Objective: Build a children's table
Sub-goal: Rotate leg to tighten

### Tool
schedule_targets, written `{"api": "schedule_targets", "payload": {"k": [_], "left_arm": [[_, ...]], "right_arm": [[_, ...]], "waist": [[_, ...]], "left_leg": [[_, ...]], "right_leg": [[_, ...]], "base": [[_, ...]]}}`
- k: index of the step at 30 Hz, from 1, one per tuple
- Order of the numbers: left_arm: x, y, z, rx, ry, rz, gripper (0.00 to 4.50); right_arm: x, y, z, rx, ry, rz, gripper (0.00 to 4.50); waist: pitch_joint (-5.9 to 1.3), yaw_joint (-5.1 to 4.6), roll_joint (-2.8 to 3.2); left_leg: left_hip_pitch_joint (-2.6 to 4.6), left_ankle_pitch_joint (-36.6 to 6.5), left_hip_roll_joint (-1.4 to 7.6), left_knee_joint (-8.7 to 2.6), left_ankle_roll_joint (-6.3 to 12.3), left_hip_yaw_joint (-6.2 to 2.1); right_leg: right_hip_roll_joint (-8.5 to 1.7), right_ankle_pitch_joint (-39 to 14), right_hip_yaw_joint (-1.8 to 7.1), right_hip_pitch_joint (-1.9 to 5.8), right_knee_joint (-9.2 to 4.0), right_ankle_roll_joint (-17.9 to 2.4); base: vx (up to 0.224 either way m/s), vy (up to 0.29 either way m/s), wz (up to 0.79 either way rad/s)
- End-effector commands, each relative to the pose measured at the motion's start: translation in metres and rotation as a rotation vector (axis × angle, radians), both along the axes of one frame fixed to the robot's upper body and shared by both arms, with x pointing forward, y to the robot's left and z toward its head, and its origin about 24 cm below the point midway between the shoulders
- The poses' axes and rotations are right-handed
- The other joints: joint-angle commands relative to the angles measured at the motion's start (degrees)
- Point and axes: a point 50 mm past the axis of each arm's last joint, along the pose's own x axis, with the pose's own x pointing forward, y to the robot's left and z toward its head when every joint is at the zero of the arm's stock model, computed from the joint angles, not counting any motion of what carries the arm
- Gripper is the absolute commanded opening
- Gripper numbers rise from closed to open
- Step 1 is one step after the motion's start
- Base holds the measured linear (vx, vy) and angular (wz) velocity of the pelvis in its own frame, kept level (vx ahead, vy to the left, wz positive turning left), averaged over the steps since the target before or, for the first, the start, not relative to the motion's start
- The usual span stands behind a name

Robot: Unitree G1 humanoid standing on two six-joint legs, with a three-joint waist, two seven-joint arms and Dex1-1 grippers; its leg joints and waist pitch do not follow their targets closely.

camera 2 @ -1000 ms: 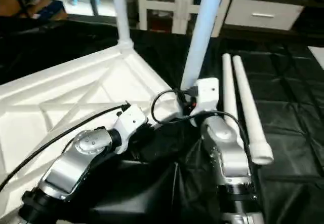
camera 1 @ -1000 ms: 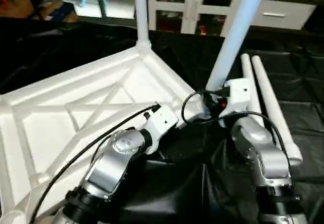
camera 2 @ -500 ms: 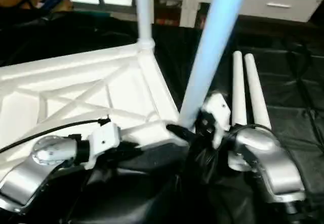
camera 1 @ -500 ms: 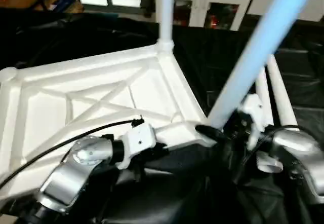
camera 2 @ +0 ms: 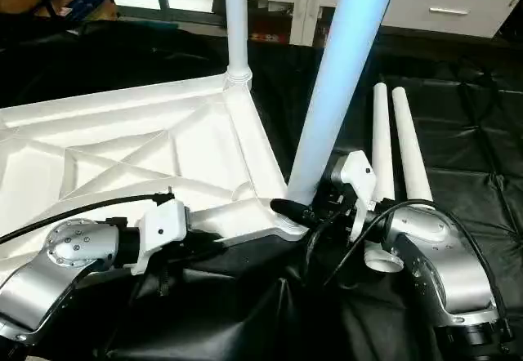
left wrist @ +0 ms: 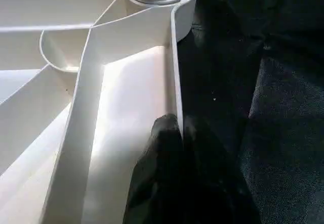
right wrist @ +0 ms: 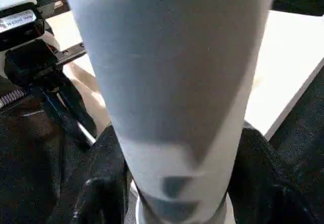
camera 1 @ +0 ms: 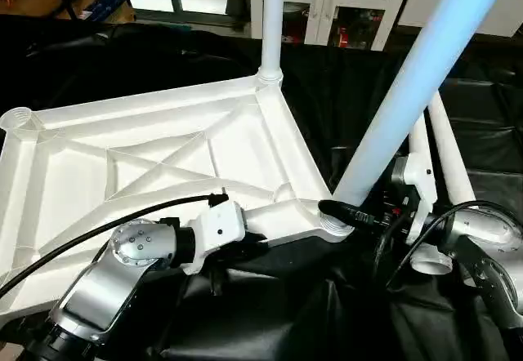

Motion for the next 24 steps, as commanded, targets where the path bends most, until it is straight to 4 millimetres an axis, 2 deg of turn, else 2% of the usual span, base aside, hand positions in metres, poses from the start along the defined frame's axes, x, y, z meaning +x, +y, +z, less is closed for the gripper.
{"api": "schedule_targets", "payload": {"k": [1, 7, 8, 9, 10, 11, 12, 13, 14, 15, 16, 17, 19, 20, 22, 24], "left_arm": [[-0.012, 0.001, -0.026, 0.051, 0.125, -0.020, 0.00], [-0.012, -0.009, -0.026, 0.044, 0.134, -0.006, 0.00], [-0.011, -0.011, -0.026, 0.045, 0.135, 0.004, 0.00], [-0.011, -0.011, -0.026, 0.045, 0.135, 0.004, 0.00], [-0.009, -0.015, -0.026, 0.042, 0.140, 0.027, 0.00], [-0.001, -0.029, -0.027, 0.042, 0.144, 0.128, 0.00], [-0.001, -0.029, -0.028, 0.042, 0.144, 0.134, 0.00], [0.007, -0.042, -0.029, 0.038, 0.146, 0.232, 0.00], [0.009, -0.045, -0.029, 0.036, 0.147, 0.254, 0.00], [0.015, -0.061, -0.029, 0.010, 0.152, 0.329, 0.00], [0.016, -0.062, -0.029, 0.007, 0.152, 0.334, 0.00], [0.018, -0.074, -0.027, -0.013, 0.151, 0.344, 0.00], [0.018, -0.084, -0.023, -0.033, 0.133, 0.300, 0.00], [0.017, -0.086, -0.021, -0.041, 0.124, 0.271, 0.00], [0.015, -0.085, -0.020, -0.042, 0.120, 0.247, 0.00], [0.012, -0.071, -0.022, -0.011, 0.112, 0.210, 0.00]], "right_arm": [[-0.004, 0.004, -0.004, 0.016, 0.022, 0.031, 2.07], [0.002, 0.012, -0.022, -0.036, 0.072, -0.122, 2.01], [0.003, 0.015, -0.026, -0.042, 0.086, -0.153, 2.00], [0.003, 0.015, -0.026, -0.042, 0.086, -0.153, 2.00], [0.004, 0.020, -0.030, -0.042, 0.102, -0.183, 1.99], [0.012, 0.031, -0.044, -0.031, 0.193, -0.369, 1.99], [0.013, 0.031, -0.045, -0.032, 0.197, -0.377, 1.98], [0.018, 0.039, -0.058, -0.047, 0.263, -0.522, 1.98], [0.020, 0.042, -0.060, -0.051, 0.274, -0.550, 1.97], [0.023, 0.057, -0.068, -0.056, 0.298, -0.596, 1.96], [0.024, 0.058, -0.069, -0.055, 0.300, -0.596, 1.96], [0.026, 0.071, -0.072, -0.048, 0.314, -0.589, 1.96], [0.029, 0.082, -0.072, -0.025, 0.321, -0.566, 1.96], [0.030, 0.085, -0.069, -0.010, 0.304, -0.542, 1.96], [0.031, 0.086, -0.065, 0.006, 0.281, -0.514, 1.96], [0.030, 0.078, -0.050, 0.042, 0.216, -0.436, 1.96]], "waist": [[-2.65, -0.15, -0.45], [-2.28, -0.34, -0.37], [-1.89, -0.53, -0.35], [-1.89, -0.53, -0.35], [-1.67, -0.64, -0.38], [-1.31, -0.80, -0.21], [-0.94, -1.09, -0.15], [-0.58, -1.37, -0.15], [-0.69, -1.85, -0.23], [-0.69, -2.26, -0.19], [-0.58, -2.50, -0.08], [-0.60, -2.92, -0.08], [-0.41, -3.24, 0.20], [-0.39, -3.32, 0.22], [-0.47, -3.49, 0.33], [-0.53, -3.39, 0.26]], "left_leg": [[0.77, -6.1, 4.59, -3.42, 6.94, -1.73], [0.75, -9.8, 4.67, -3.87, 5.04, -1.88], [0.79, -12.9, 4.74, -4.29, 3.37, -2.02], [0.79, -12.9, 4.74, -4.29, 3.37, -2.02], [0.97, -16.0, 4.65, -4.50, 2.06, -2.16], [1.25, -19.1, 4.66, -4.75, 0.69, -2.32], [1.57, -21.9, 4.51, -5.00, -1.33, -2.55], [1.77, -24.3, 4.30, -5.00, -2.49, -2.80], [2.37, -27.8, 3.97, -4.79, -4.23, -3.38], [2.27, -30.4, 3.87, -5.02, -4.88, -3.94], [2.05, -31.3, 3.88, -5.21, -5.09, -4.15], [2.21, -34.8, 3.82, -5.67, -5.23, -4.69], [2.59, -38.5, 3.61, -5.90, -5.17, -5.22], [2.71, -39.5, 3.54, -5.99, -5.06, -5.31], [2.24, -40.3, 3.58, -6.28, -4.81, -5.58], [1.84, -39.9, 3.68, -6.53, -4.43, -5.70]], "right_leg": [[-3.29, -4.9, 2.14, 2.39, -2.93, -15.5], [-3.37, -10.9, 2.17, 2.21, -3.50, -14.4], [-3.41, -16.0, 2.23, 2.02, -3.99, -13.2], [-3.41, -16.0, 2.23, 2.02, -3.99, -13.2], [-3.50, -20.9, 2.28, 1.84, -4.40, -11.8], [-3.52, -26.0, 2.42, 1.39, -4.87, -10.4], [-3.40, -30.8, 2.41, 0.85, -5.31, -9.1], [-3.37, -35.1, 2.37, 0.44, -5.63, -7.8], [-3.49, -41.5, 2.00, 0.03, -6.20, -5.0], [-3.37, -42.3, 1.65, 0.21, -6.39, -3.2], [-3.36, -41.3, 1.48, 0.40, -6.33, -2.9], [-3.05, -39.4, 1.03, 0.58, -6.72, -1.8], [-2.74, -38.0, 0.76, 0.32, -7.02, -1.3], [-2.62, -37.7, 0.62, 0.27, -7.13, -1.2], [-2.91, -35.9, 0.50, 0.84, -7.04, -1.2], [-3.26, -34.4, 0.64, 1.12, -6.97, -1.4]], "base": [[0.000, 0.000, 0.00], [0.000, 0.000, 0.00], [0.000, 0.000, 0.00], [0.000, 0.000, 0.00], [0.000, 0.000, 0.00], [0.000, 0.000, 0.00], [-0.052, 0.002, 0.01], [-0.084, 0.009, -0.01], [-0.084, 0.009, -0.01], [-0.091, 0.032, -0.07], [-0.068, 0.052, -0.11], [-0.091, 0.080, -0.13], [-0.051, 0.053, -0.05], [0.000, 0.000, 0.00], [0.000, 0.000, 0.00], [0.000, 0.000, 0.00]]}}
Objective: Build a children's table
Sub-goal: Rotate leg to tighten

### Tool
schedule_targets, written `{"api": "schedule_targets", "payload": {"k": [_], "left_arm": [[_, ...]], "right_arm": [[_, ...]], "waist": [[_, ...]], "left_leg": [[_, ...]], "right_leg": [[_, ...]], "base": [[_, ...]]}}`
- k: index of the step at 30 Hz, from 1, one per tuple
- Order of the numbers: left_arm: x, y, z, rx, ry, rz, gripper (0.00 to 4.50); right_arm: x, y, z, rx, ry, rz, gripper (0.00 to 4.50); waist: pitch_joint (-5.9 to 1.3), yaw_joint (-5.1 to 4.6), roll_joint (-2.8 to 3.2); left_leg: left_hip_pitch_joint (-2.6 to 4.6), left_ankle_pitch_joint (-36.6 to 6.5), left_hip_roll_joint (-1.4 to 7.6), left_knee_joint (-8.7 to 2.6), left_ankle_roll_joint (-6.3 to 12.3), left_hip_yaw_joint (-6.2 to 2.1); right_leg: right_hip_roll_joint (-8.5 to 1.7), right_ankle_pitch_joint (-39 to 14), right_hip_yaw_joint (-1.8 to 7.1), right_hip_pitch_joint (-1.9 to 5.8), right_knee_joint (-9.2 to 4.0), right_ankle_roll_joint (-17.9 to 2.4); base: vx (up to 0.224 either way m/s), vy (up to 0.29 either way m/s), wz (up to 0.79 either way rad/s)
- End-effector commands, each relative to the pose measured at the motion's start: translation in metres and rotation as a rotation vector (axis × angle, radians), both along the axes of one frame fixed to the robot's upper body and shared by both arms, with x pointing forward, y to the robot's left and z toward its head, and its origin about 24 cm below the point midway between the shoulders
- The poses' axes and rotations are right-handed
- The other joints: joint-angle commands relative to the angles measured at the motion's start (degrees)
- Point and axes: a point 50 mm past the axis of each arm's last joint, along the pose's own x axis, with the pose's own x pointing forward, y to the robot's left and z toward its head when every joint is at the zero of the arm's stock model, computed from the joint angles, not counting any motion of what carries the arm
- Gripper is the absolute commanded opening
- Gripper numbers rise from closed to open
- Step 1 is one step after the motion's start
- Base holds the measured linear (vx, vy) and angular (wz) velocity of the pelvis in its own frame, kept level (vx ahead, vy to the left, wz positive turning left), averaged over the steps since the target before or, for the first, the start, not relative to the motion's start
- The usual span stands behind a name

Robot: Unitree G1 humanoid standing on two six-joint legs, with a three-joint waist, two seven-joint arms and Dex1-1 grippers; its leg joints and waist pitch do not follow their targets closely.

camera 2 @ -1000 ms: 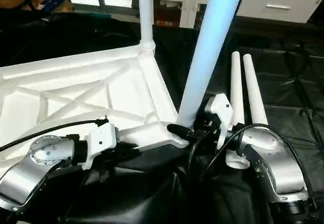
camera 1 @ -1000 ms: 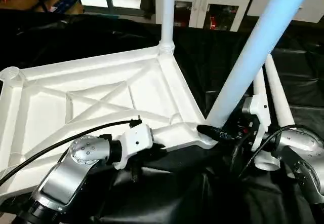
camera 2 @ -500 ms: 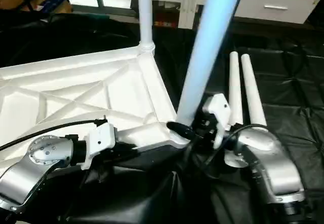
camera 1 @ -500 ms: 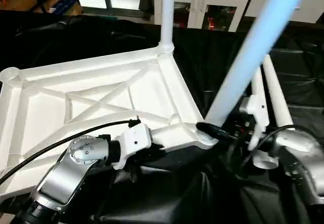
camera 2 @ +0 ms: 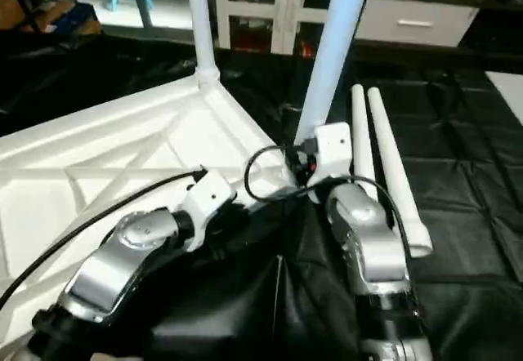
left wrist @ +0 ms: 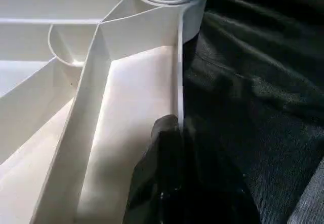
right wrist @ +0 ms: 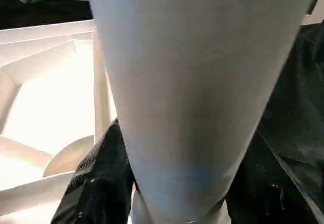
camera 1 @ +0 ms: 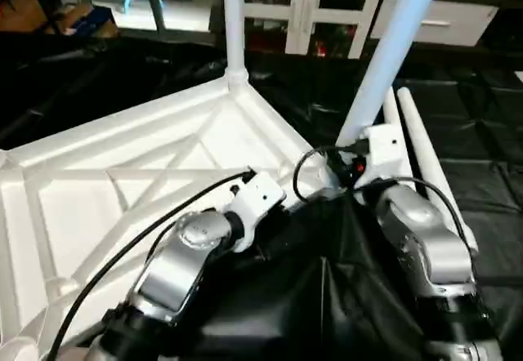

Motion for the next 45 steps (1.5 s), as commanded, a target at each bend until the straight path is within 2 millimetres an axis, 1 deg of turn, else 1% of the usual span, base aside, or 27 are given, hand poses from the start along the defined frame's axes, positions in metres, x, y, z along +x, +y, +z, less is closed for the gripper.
{"api": "schedule_targets", "payload": {"k": [1, 3, 4, 5, 6, 7, 8, 10, 11, 13, 15, 16, 17, 19, 21, 22, 24, 27, 28, 32, 35, 40, 41, 42, 43, 44, 45], "left_arm": [[-0.019, -0.011, -0.017, 0.019, 0.081, -0.162, 0.00], [-0.023, 0.000, -0.018, 0.026, 0.078, -0.210, 0.00], [-0.027, 0.008, -0.018, 0.027, 0.080, -0.247, 0.00], [-0.031, 0.014, -0.018, 0.020, 0.081, -0.292, 0.00], [-0.035, 0.022, -0.018, 0.024, 0.098, -0.325, 0.00], [-0.035, 0.022, -0.018, 0.024, 0.098, -0.325, 0.00], [-0.041, 0.035, -0.020, 0.046, 0.124, -0.357, 0.00], [-0.042, 0.039, -0.020, 0.053, 0.131, -0.363, 0.00], [-0.044, 0.046, -0.021, 0.060, 0.136, -0.371, 0.00], [-0.045, 0.049, -0.021, 0.059, 0.141, -0.372, 0.00], [-0.045, 0.053, -0.021, 0.060, 0.143, -0.376, 0.00], [-0.045, 0.054, -0.021, 0.058, 0.142, -0.379, 0.00], [-0.044, 0.054, -0.021, 0.061, 0.137, -0.378, 0.00], [-0.044, 0.054, -0.021, 0.060, 0.135, -0.379, 0.00], [-0.044, 0.054, -0.021, 0.058, 0.133, -0.383, 0.00], [-0.044, 0.054, -0.021, 0.057, 0.133, -0.383, 0.00], [-0.044, 0.054, -0.021, 0.055, 0.132, -0.385, 0.00], [-0.045, 0.054, -0.021, 0.053, 0.133, -0.388, 0.00], [-0.045, 0.054, -0.021, 0.053, 0.132, -0.389, 0.00], [-0.045, 0.054, -0.021, 0.052, 0.133, -0.390, 0.00], [-0.045, 0.054, -0.021, 0.050, 0.133, -0.391, 0.00], [-0.044, 0.041, -0.018, 0.015, 0.139, -0.373, 0.00], [-0.043, 0.040, -0.018, 0.014, 0.140, -0.370, 0.00], [-0.041, 0.032, -0.020, 0.011, 0.155, -0.316, 0.00], [-0.040, 0.030, -0.021, 0.012, 0.157, -0.304, 0.00], [-0.035, 0.021, -0.023, 0.016, 0.175, -0.240, 0.00], [-0.035, 0.021, -0.023, 0.016, 0.175, -0.240, 0.00]], "right_arm": [[-0.021, 0.032, -0.028, 0.063, 0.136, 0.287, 1.96], [-0.023, 0.021, -0.018, 0.051, 0.074, 0.332, 2.50], [-0.024, 0.013, -0.012, 0.042, 0.045, 0.355, 2.63], [-0.027, 0.005, -0.006, 0.045, 0.023, 0.395, 2.72], [-0.031, -0.003, 0.000, 0.038, 0.003, 0.449, 2.72], [-0.031, -0.003, 0.000, 0.038, 0.003, 0.449, 2.84], [-0.041, -0.015, 0.009, 0.000, -0.027, 0.548, 2.96], [-0.044, -0.021, 0.012, -0.019, -0.031, 0.579, 3.09], [-0.050, -0.030, 0.015, -0.039, -0.035, 0.618, 3.09], [-0.052, -0.034, 0.017, -0.050, -0.035, 0.634, 3.09], [-0.054, -0.042, 0.019, -0.072, -0.040, 0.662, 3.09], [-0.055, -0.043, 0.020, -0.072, -0.041, 0.664, 3.09], [-0.054, -0.045, 0.019, -0.086, -0.042, 0.671, 3.09], [-0.055, -0.046, 0.019, -0.090, -0.038, 0.678, 3.09], [-0.056, -0.045, 0.017, -0.105, -0.029, 0.703, 2.93], [-0.056, -0.045, 0.017, -0.104, -0.027, 0.706, 2.83], [-0.057, -0.044, 0.015, -0.091, -0.021, 0.714, 2.72], [-0.058, -0.043, 0.013, -0.079, -0.013, 0.722, 2.30], [-0.058, -0.043, 0.013, -0.078, -0.014, 0.720, 2.30], [-0.058, -0.043, 0.012, -0.072, -0.014, 0.715, 2.05], [-0.057, -0.043, 0.012, -0.063, -0.008, 0.712, 2.04], [-0.047, -0.039, -0.004, -0.092, 0.067, 0.549, 2.02], [-0.047, -0.039, -0.005, -0.092, 0.071, 0.539, 2.01], [-0.039, -0.035, -0.017, -0.081, 0.123, 0.398, 2.01], [-0.038, -0.034, -0.019, -0.077, 0.133, 0.369, 2.01], [-0.031, -0.031, -0.029, -0.047, 0.177, 0.225, 2.00], [-0.031, -0.031, -0.029, -0.047, 0.177, 0.225, 1.99]], "waist": [[-0.82, -0.21, 0.15], [-0.87, 0.04, 0.16], [-1.23, 0.24, 0.10], [-1.79, 0.69, 0.06], [-1.81, 0.76, -0.15], [-1.85, 0.89, -0.28], [-1.94, 1.22, -0.38], [-2.02, 1.71, -0.54], [-2.29, 1.83, -0.33], [-2.80, 1.90, -0.42], [-3.50, 2.32, -0.53], [-3.47, 2.43, -0.48], [-3.42, 2.84, -0.52], [-3.31, 3.05, -0.57], [-2.81, 3.13, -0.44], [-2.67, 3.11, -0.44], [-2.45, 3.01, -0.28], [-2.43, 2.91, -0.36], [-2.50, 2.91, -0.38], [-2.78, 2.90, -0.44], [-2.60, 2.94, -0.36], [-2.45, 2.78, -0.25], [-2.17, 2.66, -0.29], [-2.04, 2.41, -0.27], [-1.75, 2.29, -0.25], [-1.63, 2.08, -0.27], [-1.71, 1.83, -0.39]], "left_leg": [[0.82, -39.3, 4.53, -6.25, -3.52, -4.11], [0.44, -35.9, 4.79, -6.23, -2.73, -3.84], [0.19, -32.3, 4.90, -6.08, -2.31, -3.57], [0.12, -25.0, 5.13, -5.63, -0.76, -2.72], [0.04, -23.1, 5.07, -5.52, 0.14, -2.36], [0.04, -21.5, 5.04, -5.33, 1.22, -2.02], [0.27, -19.9, 5.09, -5.06, 2.74, -1.51], [0.74, -18.7, 5.33, -4.77, 4.09, -0.84], [0.53, -15.8, 5.35, -4.54, 4.90, -0.49], [0.21, -9.0, 5.36, -3.86, 6.54, -0.16], [-0.01, 0.6, 4.97, -2.62, 10.16, 0.14], [-0.10, 1.8, 4.97, -2.47, 11.02, 0.21], [-0.24, 2.0, 5.06, -2.21, 12.17, 0.32], [-0.28, 0.5, 5.17, -2.27, 11.88, 0.34], [-0.36, -5.1, 5.49, -2.88, 9.61, 0.17], [-0.32, -6.7, 5.55, -3.04, 8.77, 0.13], [0.13, -11.7, 5.68, -3.47, 5.50, 0.05], [0.21, -12.7, 5.64, -3.67, 3.83, -0.07], [0.19, -12.3, 5.61, -3.66, 3.76, -0.09], [0.00, -8.6, 5.43, -3.29, 4.96, 0.04], [-0.05, -8.8, 5.45, -3.32, 5.41, 0.03], [-0.04, -10.2, 5.49, -3.54, 4.43, -0.07], [-0.09, -12.0, 5.44, -3.75, 3.59, -0.11], [0.02, -13.9, 5.42, -3.95, 2.37, -0.22], [0.02, -15.2, 5.42, -4.15, 1.64, -0.33], [0.28, -18.0, 5.26, -4.18, 0.09, -0.51], [0.46, -19.3, 5.20, -4.32, -1.09, -0.86]], "right_leg": [[-3.39, -32.1, 1.25, 0.00, -4.12, -3.0], [-3.87, -29.4, 1.91, 0.06, -3.93, -3.9], [-3.88, -24.9, 2.16, 0.29, -3.48, -5.5], [-3.75, -14.7, 2.57, 0.63, -2.74, -8.4], [-3.63, -12.3, 2.62, 0.74, -2.60, -9.3], [-3.61, -10.8, 2.72, 0.79, -2.51, -10.1], [-3.59, -11.4, 2.88, 0.63, -2.52, -11.1], [-3.49, -13.7, 3.05, 0.30, -2.48, -11.7], [-3.65, -11.3, 2.99, 0.43, -2.14, -13.2], [-3.47, -3.4, 2.83, 0.79, -1.06, -15.3], [-3.21, 10.8, 2.71, 1.25, 0.76, -18.6], [-3.20, 12.5, 2.67, 1.21, 0.95, -19.1], [-3.31, 12.3, 2.67, 1.20, 1.02, -19.7], [-3.31, 9.2, 2.67, 1.16, 0.85, -19.6], [-3.32, -1.9, 2.47, 1.12, -0.03, -18.5], [-3.29, -4.8, 2.47, 1.04, -0.31, -18.0], [-3.18, -12.4, 2.62, 0.67, -1.04, -16.0], [-3.10, -13.8, 2.70, 0.63, -1.15, -14.7], [-3.10, -13.3, 2.71, 0.69, -1.09, -14.6], [-3.02, -7.5, 2.69, 0.93, -0.55, -15.6], [-3.08, -8.2, 2.69, 0.91, -0.64, -15.9], [-3.05, -10.7, 2.66, 0.84, -0.84, -15.5], [-3.04, -13.5, 2.64, 0.70, -1.14, -15.0], [-3.14, -17.1, 2.72, 0.57, -1.33, -14.2], [-3.09, -19.4, 2.69, 0.44, -1.62, -13.6], [-3.14, -24.5, 2.72, 0.13, -2.00, -12.0], [-3.24, -27.4, 2.72, 0.00, -2.28, -10.7]], "base": [[0.000, 0.000, 0.00], [0.000, 0.000, 0.00], [0.058, -0.002, -0.05], [0.058, -0.002, -0.05], [0.058, -0.018, 0.03], [0.064, -0.039, 0.09], [0.064, -0.039, 0.09], [0.086, -0.052, 0.12], [0.094, -0.053, 0.12], [0.102, -0.051, 0.05], [0.088, -0.045, 0.03], [0.000, 0.000, 0.00], [0.000, 0.000, 0.00], [0.000, 0.000, 0.00], [0.000, 0.000, 0.00], [0.000, 0.000, 0.00], [0.000, 0.000, 0.00], [0.000, 0.000, 0.00], [0.000, 0.000, 0.00], [0.000, 0.000, 0.00], [0.000, 0.000, 0.00], [0.000, 0.000, 0.00], [0.000, 0.000, 0.00], [0.000, 0.000, 0.00], [0.000, 0.000, 0.00], [0.000, 0.000, 0.00], [0.000, 0.000, 0.00]]}}
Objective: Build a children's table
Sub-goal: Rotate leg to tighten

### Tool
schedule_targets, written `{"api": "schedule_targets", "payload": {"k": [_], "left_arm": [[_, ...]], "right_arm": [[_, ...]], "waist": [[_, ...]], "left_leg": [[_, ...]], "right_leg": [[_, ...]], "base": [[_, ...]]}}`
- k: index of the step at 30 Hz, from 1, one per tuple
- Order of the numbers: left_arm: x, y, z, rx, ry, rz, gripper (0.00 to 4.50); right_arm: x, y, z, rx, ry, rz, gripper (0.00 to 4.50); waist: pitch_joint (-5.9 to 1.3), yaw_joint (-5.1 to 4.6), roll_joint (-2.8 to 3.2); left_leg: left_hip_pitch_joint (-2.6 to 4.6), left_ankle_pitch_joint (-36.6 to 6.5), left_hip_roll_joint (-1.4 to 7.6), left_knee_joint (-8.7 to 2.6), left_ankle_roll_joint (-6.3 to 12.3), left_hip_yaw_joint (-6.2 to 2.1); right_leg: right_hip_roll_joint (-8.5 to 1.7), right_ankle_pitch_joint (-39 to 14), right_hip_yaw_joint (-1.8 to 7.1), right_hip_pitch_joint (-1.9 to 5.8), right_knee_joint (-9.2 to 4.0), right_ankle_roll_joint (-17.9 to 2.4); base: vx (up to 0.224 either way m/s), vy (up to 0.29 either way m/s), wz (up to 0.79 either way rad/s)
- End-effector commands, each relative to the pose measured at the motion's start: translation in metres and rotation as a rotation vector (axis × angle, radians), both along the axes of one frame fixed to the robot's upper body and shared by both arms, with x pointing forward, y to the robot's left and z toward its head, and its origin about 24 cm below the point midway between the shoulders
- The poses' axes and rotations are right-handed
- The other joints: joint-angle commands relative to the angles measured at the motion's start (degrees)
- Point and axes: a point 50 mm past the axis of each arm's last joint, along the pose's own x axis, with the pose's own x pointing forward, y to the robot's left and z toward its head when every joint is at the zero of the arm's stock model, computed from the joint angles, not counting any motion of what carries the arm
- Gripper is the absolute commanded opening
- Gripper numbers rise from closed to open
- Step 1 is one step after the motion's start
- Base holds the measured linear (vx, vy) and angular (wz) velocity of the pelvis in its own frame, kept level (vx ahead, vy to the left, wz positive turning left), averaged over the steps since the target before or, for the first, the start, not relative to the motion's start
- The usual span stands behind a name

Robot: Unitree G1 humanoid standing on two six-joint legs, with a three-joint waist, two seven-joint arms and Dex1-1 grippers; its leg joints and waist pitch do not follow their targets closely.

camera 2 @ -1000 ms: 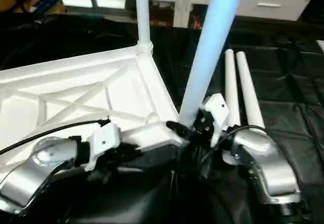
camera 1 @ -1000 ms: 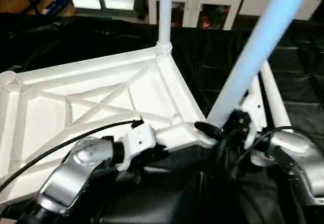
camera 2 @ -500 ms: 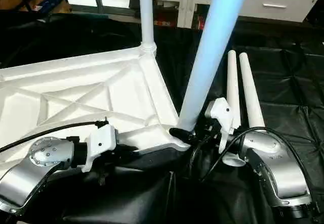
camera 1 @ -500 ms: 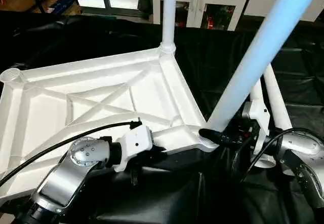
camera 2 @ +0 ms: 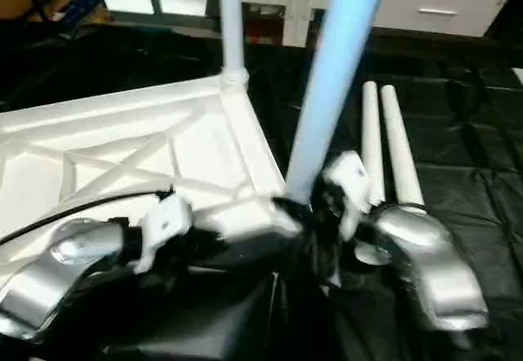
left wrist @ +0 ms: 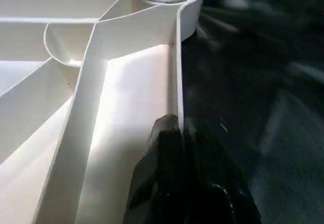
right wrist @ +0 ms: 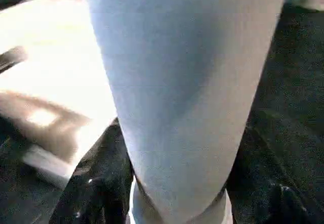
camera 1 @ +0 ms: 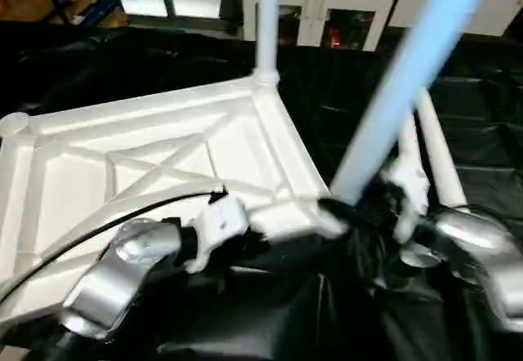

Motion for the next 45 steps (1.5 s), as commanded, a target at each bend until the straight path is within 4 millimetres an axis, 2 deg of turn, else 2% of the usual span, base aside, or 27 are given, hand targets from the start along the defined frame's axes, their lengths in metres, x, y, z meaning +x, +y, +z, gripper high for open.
{"api": "schedule_targets", "payload": {"k": [1, 2, 4, 6, 8, 10, 11, 12, 13, 14, 16, 17, 18, 19, 20, 21, 23, 24, 26, 28, 29, 31, 32, 36, 40, 42, 45], "left_arm": [[-0.008, -0.032, -0.030, 0.034, 0.155, 0.058, 0.00], [-0.002, -0.041, -0.030, 0.019, 0.160, 0.134, 0.00], [0.002, -0.047, -0.030, 0.008, 0.163, 0.179, 0.00], [0.002, -0.047, -0.030, 0.008, 0.163, 0.179, 0.00], [0.002, -0.047, -0.030, 0.008, 0.163, 0.179, 0.00], [0.002, -0.047, -0.030, 0.008, 0.163, 0.179, 0.00], [0.005, -0.054, -0.029, 0.002, 0.157, 0.199, 0.00], [0.003, -0.044, -0.028, 0.004, 0.112, 0.127, 0.00], [0.003, -0.044, -0.028, 0.004, 0.112, 0.127, 0.00], [-0.007, -0.020, -0.026, 0.024, 0.074, -0.029, 0.00], [-0.013, -0.008, -0.024, 0.037, 0.066, -0.102, 0.00], [-0.017, -0.002, -0.023, 0.039, 0.077, -0.127, 0.00], [-0.017, -0.002, -0.023, 0.040, 0.079, -0.127, 0.00], [-0.020, 0.009, -0.024, 0.058, 0.119, -0.127, 0.00], [-0.020, 0.009, -0.024, 0.058, 0.119, -0.127, 0.00], [-0.021, 0.015, -0.025, 0.076, 0.130, -0.117, 0.00], [-0.020, 0.022, -0.026, 0.099, 0.129, -0.102, 0.00], [-0.019, 0.025, -0.026, 0.100, 0.127, -0.101, 0.00], [-0.017, 0.028, -0.025, 0.100, 0.117, -0.106, 0.00], [-0.016, 0.029, -0.025, 0.098, 0.111, -0.111, 0.00], [-0.016, 0.029, -0.025, 0.097, 0.109, -0.115, 0.00], [-0.016, 0.028, -0.025, 0.096, 0.110, -0.120, 0.00], [-0.017, 0.027, -0.024, 0.093, 0.111, -0.126, 0.00], [-0.019, 0.024, -0.024, 0.083, 0.114, -0.143, 0.00], [-0.020, 0.024, -0.025, 0.082, 0.115, -0.150, 0.00], [-0.021, 0.025, -0.025, 0.085, 0.118, -0.151, 0.00], [-0.021, 0.026, -0.026, 0.088, 0.120, -0.152, 0.00]], "right_arm": [[0.007, 0.002, -0.047, -0.024, 0.225, -0.307, 1.99], [0.010, 0.011, -0.054, 0.004, 0.248, -0.364, 1.99], [0.012, 0.018, -0.058, 0.027, 0.261, -0.395, 1.99], [0.012, 0.018, -0.058, 0.027, 0.261, -0.395, 1.99], [0.012, 0.018, -0.058, 0.027, 0.261, -0.395, 1.99], [0.012, 0.018, -0.058, 0.027, 0.261, -0.395, 1.99], [0.014, 0.028, -0.062, 0.061, 0.284, -0.405, 1.99], [0.013, 0.036, -0.045, 0.094, 0.191, -0.235, 2.34], [0.013, 0.036, -0.045, 0.094, 0.191, -0.235, 2.54], [0.005, 0.034, -0.016, 0.100, 0.048, 0.043, 2.68], [-0.001, 0.026, -0.004, 0.079, 0.000, 0.147, 2.78], [-0.005, 0.021, 0.002, 0.066, -0.009, 0.192, 2.78], [-0.005, 0.020, 0.002, 0.065, -0.009, 0.195, 2.90], [-0.014, 0.009, 0.008, 0.020, -0.014, 0.273, 3.02], [-0.014, 0.009, 0.008, 0.020, -0.014, 0.273, 3.15], [-0.019, 0.001, 0.010, -0.005, 0.000, 0.310, 3.15], [-0.026, -0.012, 0.012, -0.044, 0.024, 0.347, 3.41], [-0.027, -0.016, 0.013, -0.061, 0.027, 0.355, 3.50], [-0.028, -0.024, 0.014, -0.089, 0.023, 0.367, 3.50], [-0.028, -0.027, 0.015, -0.104, 0.010, 0.370, 3.50], [-0.027, -0.028, 0.015, -0.106, 0.003, 0.370, 3.50], [-0.026, -0.027, 0.016, -0.099, 0.002, 0.370, 3.50], [-0.026, -0.025, 0.015, -0.086, 0.001, 0.371, 3.34], [-0.024, -0.020, 0.013, -0.045, -0.009, 0.366, 3.14], [-0.024, -0.016, 0.010, -0.028, -0.005, 0.372, 2.81], [-0.025, -0.016, 0.009, -0.030, -0.002, 0.372, 2.66], [-0.025, -0.017, 0.008, -0.028, 0.002, 0.369, 2.36]], "waist": [[-1.44, -0.51, -0.11], [-1.36, -0.62, -0.05], [-1.14, -1.18, -0.25], [-1.25, -1.43, -0.09], [-1.27, -1.40, -0.09], [-1.47, -1.42, -0.01], [-1.52, -1.51, -0.02], [-1.33, -1.57, -0.32], [-1.50, -1.25, -0.13], [-1.72, -1.38, -0.15], [-2.03, -1.05, -0.32], [-2.25, -0.90, -0.16], [-2.28, -0.87, -0.16], [-2.25, -0.62, -0.11], [-2.36, -0.59, -0.31], [-2.50, -0.20, 0.02], [-2.97, 0.22, 0.19], [-3.20, 0.34, 0.03], [-3.30, 0.46, -0.09], [-3.25, 0.59, -0.09], [-3.04, 0.65, -0.13], [-2.58, 0.74, 0.01], [-2.26, 0.75, 0.07], [-1.96, 0.55, -0.01], [-2.49, 0.55, -0.09], [-2.75, 0.58, 0.00], [-2.74, 0.65, 0.01]], "left_leg": [[0.53, -20.9, 3.74, -4.94, -1.93, -2.52], [0.76, -22.4, 3.75, -5.01, -2.33, -2.67], [1.37, -28.6, 3.32, -4.99, -3.36, -3.32], [1.13, -30.2, 3.26, -5.40, -2.89, -3.67], [1.31, -31.0, 3.25, -5.61, -2.55, -3.58], [0.96, -29.6, 3.41, -5.86, -2.41, -3.58], [0.75, -29.0, 3.48, -5.89, -2.43, -3.45], [0.68, -29.1, 3.50, -5.99, -2.39, -3.45], [0.79, -29.5, 3.46, -5.91, -2.14, -3.66], [0.37, -27.9, 3.62, -6.02, -1.19, -3.58], [-0.61, -24.1, 3.95, -6.02, 0.45, -3.79], [-0.13, -19.0, 3.94, -5.50, 2.65, -2.76], [0.20, -18.0, 3.95, -5.32, 3.28, -2.36], [0.33, -16.4, 4.04, -5.17, 3.77, -2.02], [0.21, -15.3, 4.16, -5.10, 4.07, -1.94], [0.28, -12.4, 4.21, -4.73, 4.96, -1.68], [0.29, -6.9, 4.12, -4.13, 6.34, -1.49], [0.11, -2.5, 3.92, -3.58, 7.86, -1.36], [-0.21, 1.1, 3.76, -3.09, 10.10, -1.30], [-0.28, 0.7, 3.90, -2.99, 11.21, -1.29], [-0.25, -1.1, 4.03, -3.17, 10.98, -1.28], [-0.07, -5.8, 4.23, -3.58, 9.28, -1.29], [-0.01, -10.2, 4.37, -4.02, 6.60, -1.47], [0.22, -14.7, 4.28, -4.47, 3.35, -1.73], [0.18, -10.9, 4.18, -4.21, 3.71, -1.67], [0.13, -7.5, 4.11, -3.88, 5.18, -1.51], [0.06, -6.4, 4.07, -3.73, 6.54, -1.38]], "right_leg": [[-3.52, -31.8, 2.23, 0.41, -5.27, -8.3], [-3.52, -33.5, 2.14, 0.23, -5.55, -7.7], [-3.33, -40.3, 1.51, -0.34, -6.54, -3.9], [-3.16, -38.6, 1.29, -0.01, -6.74, -2.5], [-2.97, -36.3, 1.38, -0.25, -6.95, -2.3], [-3.12, -32.3, 1.51, 0.18, -6.66, -3.3], [-3.17, -30.5, 1.65, 0.15, -6.47, -4.1], [-3.16, -30.6, 1.65, 0.07, -6.58, -4.2], [-3.31, -31.0, 1.55, 0.22, -6.58, -4.0], [-3.37, -28.3, 1.84, 0.62, -6.21, -4.3], [-3.60, -22.8, 1.96, 1.92, -5.56, -4.9], [-3.34, -15.6, 2.02, 1.49, -5.15, -8.0], [-3.29, -14.5, 2.15, 1.20, -5.17, -9.3], [-3.22, -13.8, 2.22, 1.21, -4.88, -10.8], [-3.31, -13.3, 2.28, 1.46, -4.76, -11.3], [-3.56, -11.0, 2.35, 1.40, -4.44, -12.5], [-3.27, -4.0, 2.17, 1.76, -3.46, -14.5], [-3.14, 3.0, 2.12, 1.99, -2.63, -16.1], [-3.23, 8.9, 2.04, 2.27, -1.95, -17.6], [-3.38, 8.3, 1.94, 2.30, -2.01, -18.3], [-3.39, 4.5, 1.86, 2.23, -2.35, -18.2], [-3.44, -4.2, 1.89, 1.96, -3.19, -17.5], [-3.45, -12.0, 1.94, 1.83, -3.75, -16.1], [-3.49, -19.5, 2.11, 1.48, -4.44, -13.3], [-3.29, -14.2, 2.12, 1.62, -3.90, -13.5], [-3.19, -8.4, 2.07, 1.82, -3.32, -14.9], [-3.24, -5.8, 2.05, 1.97, -3.11, -16.1]], "base": [[0.000, 0.000, 0.00], [0.000, 0.000, 0.00], [-0.071, 0.028, -0.03], [-0.036, 0.017, -0.01], [0.000, 0.000, 0.00], [0.000, 0.000, 0.00], [0.000, 0.000, 0.00], [0.000, 0.000, 0.00], [0.000, 0.000, 0.00], [0.000, 0.000, 0.00], [0.000, 0.000, 0.00], [0.000, 0.000, 0.00], [0.000, 0.000, 0.00], [0.058, -0.039, 0.10], [0.058, -0.039, 0.10], [0.063, -0.025, 0.05], [0.080, -0.024, 0.03], [0.082, -0.022, 0.01], [0.067, -0.020, 0.00], [0.000, 0.000, 0.00], [0.000, 0.000, 0.00], [0.000, 0.000, 0.00], [-0.062, -0.005, 0.00], [0.000, 0.000, 0.00], [0.000, 0.000, 0.00], [0.000, 0.000, 0.00], [0.000, 0.000, 0.00]]}}
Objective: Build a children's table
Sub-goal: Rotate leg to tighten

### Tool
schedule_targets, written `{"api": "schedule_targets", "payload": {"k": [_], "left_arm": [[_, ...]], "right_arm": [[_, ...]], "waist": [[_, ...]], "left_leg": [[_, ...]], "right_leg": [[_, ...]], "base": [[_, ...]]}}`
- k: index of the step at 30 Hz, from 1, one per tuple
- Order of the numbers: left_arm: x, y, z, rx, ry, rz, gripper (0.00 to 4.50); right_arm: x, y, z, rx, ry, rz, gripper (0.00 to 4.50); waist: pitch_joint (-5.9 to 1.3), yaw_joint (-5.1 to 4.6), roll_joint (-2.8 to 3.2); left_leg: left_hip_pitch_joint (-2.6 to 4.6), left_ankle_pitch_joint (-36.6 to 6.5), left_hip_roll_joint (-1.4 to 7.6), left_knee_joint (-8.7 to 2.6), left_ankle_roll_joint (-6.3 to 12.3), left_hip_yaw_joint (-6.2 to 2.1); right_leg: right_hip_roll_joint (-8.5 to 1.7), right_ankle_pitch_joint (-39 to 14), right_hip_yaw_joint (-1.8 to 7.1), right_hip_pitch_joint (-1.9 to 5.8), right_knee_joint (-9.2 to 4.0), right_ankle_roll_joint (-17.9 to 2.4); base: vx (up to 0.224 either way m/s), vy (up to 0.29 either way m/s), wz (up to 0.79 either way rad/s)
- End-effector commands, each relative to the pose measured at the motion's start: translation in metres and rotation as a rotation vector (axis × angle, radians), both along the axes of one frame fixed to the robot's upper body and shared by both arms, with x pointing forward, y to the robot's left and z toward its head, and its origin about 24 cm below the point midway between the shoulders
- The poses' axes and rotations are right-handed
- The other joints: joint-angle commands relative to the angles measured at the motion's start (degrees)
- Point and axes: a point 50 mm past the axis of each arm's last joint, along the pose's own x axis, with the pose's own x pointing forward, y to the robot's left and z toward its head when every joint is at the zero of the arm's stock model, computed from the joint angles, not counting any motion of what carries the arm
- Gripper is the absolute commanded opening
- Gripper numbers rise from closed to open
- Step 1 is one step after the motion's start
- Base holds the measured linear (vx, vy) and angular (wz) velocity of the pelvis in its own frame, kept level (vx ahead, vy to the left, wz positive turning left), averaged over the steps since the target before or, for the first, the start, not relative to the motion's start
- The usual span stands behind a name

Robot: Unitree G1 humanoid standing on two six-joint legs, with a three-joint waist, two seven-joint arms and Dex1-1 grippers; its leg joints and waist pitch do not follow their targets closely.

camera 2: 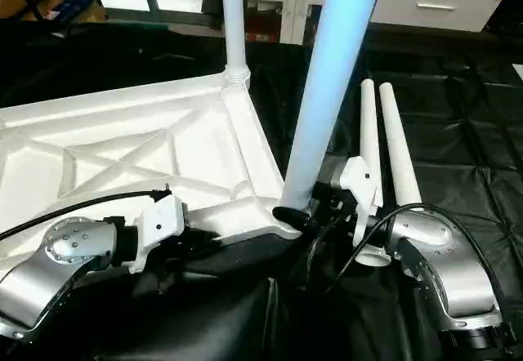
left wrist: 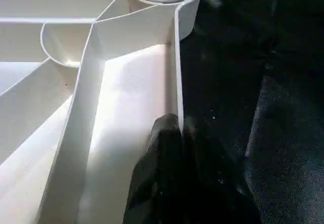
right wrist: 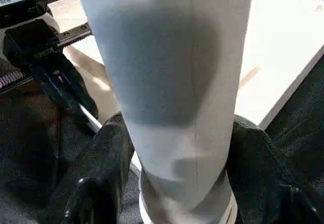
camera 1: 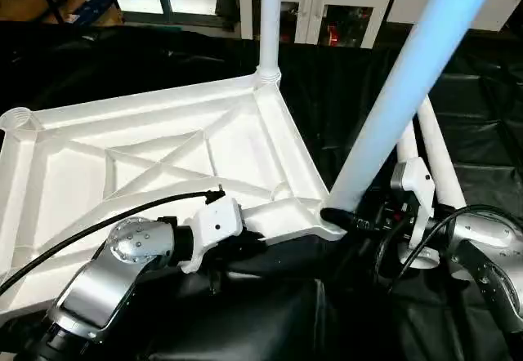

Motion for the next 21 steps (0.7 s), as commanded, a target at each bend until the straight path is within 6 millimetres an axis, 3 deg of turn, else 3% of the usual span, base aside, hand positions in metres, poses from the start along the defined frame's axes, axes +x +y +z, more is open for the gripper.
{"api": "schedule_targets", "payload": {"k": [1, 6, 9, 10, 11, 13, 15, 17, 18, 19, 21], "left_arm": [[-0.011, 0.005, -0.027, 0.070, 0.130, -0.006, 0.00], [-0.013, -0.001, -0.027, 0.063, 0.137, -0.013, 0.00], [-0.011, -0.013, -0.028, 0.054, 0.149, 0.039, 0.00], [-0.010, -0.015, -0.028, 0.054, 0.149, 0.050, 0.00], [-0.006, -0.023, -0.030, 0.048, 0.154, 0.120, 0.00], [0.002, -0.037, -0.032, 0.035, 0.165, 0.262, 0.00], [0.009, -0.049, -0.033, 0.017, 0.165, 0.363, 0.00], [0.015, -0.063, -0.032, -0.020, 0.159, 0.425, 0.00], [0.016, -0.067, -0.031, -0.030, 0.156, 0.430, 0.00], [0.017, -0.077, -0.027, -0.057, 0.131, 0.396, 0.00], [0.016, -0.077, -0.025, -0.060, 0.116, 0.351, 0.00]], "right_arm": [[-0.002, 0.004, -0.001, 0.016, 0.003, 0.029, 2.30], [0.003, 0.005, -0.012, -0.011, 0.028, -0.072, 2.04], [0.009, 0.013, -0.026, -0.054, 0.072, -0.194, 2.01], [0.009, 0.015, -0.029, -0.062, 0.080, -0.216, 2.00], [0.015, 0.019, -0.036, -0.042, 0.115, -0.327, 2.00], [0.022, 0.029, -0.048, -0.025, 0.164, -0.505, 1.98], [0.026, 0.040, -0.055, -0.025, 0.188, -0.585, 1.98], [0.029, 0.059, -0.062, 0.002, 0.219, -0.625, 1.98], [0.029, 0.064, -0.063, 0.010, 0.230, -0.620, 1.98], [0.028, 0.086, -0.064, 0.035, 0.244, -0.557, 1.98], [0.025, 0.096, -0.062, 0.047, 0.238, -0.479, 1.98]], "waist": [[-2.77, 0.08, -0.44], [-2.59, 0.09, -0.22], [-2.30, -0.22, -0.26], [-1.84, -0.47, -0.23], [-1.81, -0.67, -0.12], [-1.56, -1.25, -0.27], [-1.63, -1.50, -0.33], [-1.74, -1.60, -0.32], [-1.53, -1.98, -0.38], [-1.42, -2.13, -0.48], [-1.48, -2.38, -0.30]], "left_leg": [[0.49, -6.7, 3.81, -3.39, 6.44, -1.42], [0.61, -9.6, 3.93, -3.71, 4.91, -1.53], [0.67, -13.0, 3.92, -4.08, 2.60, -1.68], [0.73, -15.5, 3.86, -4.35, 1.51, -1.77], [0.85, -16.9, 3.83, -4.40, 0.72, -1.83], [0.97, -21.1, 3.65, -4.59, -1.89, -2.51], [1.14, -23.0, 3.52, -4.67, -3.13, -2.88], [1.51, -25.4, 3.25, -4.67, -3.10, -3.09], [1.33, -26.8, 3.11, -4.81, -2.84, -3.13], [1.48, -28.9, 2.94, -4.89, -2.74, -3.38], [1.83, -31.4, 2.86, -4.99, -2.63, -3.70]], "right_leg": [[-3.46, -6.7, 2.14, 2.39, -2.83, -15.9], [-3.48, -11.8, 2.12, 2.23, -3.25, -15.2], [-3.53, -17.5, 2.21, 2.08, -3.70, -13.7], [-3.51, -21.6, 2.24, 1.78, -4.14, -12.6], [-3.53, -23.8, 2.27, 1.63, -4.24, -12.1], [-3.76, -32.9, 2.21, 1.19, -4.97, -8.8], [-3.62, -35.1, 2.02, 0.87, -5.34, -7.0], [-3.46, -36.9, 1.89, 0.57, -5.83, -5.1], [-3.38, -37.9, 1.75, 0.38, -6.19, -4.3], [-3.30, -40.6, 1.47, 0.15, -6.67, -2.6], [-3.20, -41.7, 1.25, -0.05, -7.01, -1.0]], "base": [[0.000, 0.000, 0.00], [0.000, 0.000, 0.00], [0.000, 0.000, 0.00], [0.000, 0.000, 0.00], [0.000, 0.000, 0.00], [-0.025, 0.008, -0.03], [-0.025, 0.008, -0.03], [0.000, 0.000, 0.00], [-0.056, 0.029, -0.02], [-0.056, 0.024, -0.02], [-0.028, 0.012, -0.01]]}}
